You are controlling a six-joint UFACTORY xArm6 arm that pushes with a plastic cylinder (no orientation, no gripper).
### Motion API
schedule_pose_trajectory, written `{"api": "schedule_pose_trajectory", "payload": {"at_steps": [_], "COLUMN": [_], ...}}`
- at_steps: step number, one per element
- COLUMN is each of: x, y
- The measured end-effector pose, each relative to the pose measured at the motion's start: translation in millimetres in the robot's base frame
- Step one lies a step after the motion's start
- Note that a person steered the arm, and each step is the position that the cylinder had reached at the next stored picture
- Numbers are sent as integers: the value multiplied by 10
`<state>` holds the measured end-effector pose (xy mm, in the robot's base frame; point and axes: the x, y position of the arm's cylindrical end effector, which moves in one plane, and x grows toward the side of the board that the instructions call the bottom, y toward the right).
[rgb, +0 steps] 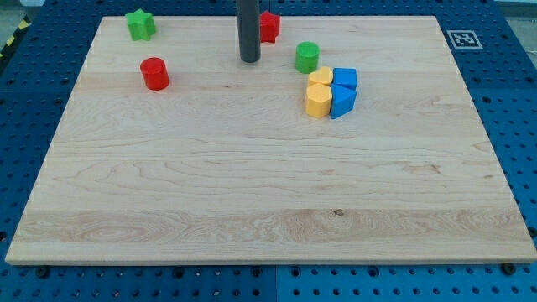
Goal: Push the yellow hexagon towards the bottom of the board
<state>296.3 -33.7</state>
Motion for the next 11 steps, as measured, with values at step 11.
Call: {"api": "schedule_pose_trajectory", "payload": {"at_steps": [11], "x": [2334], "y": [720]}}
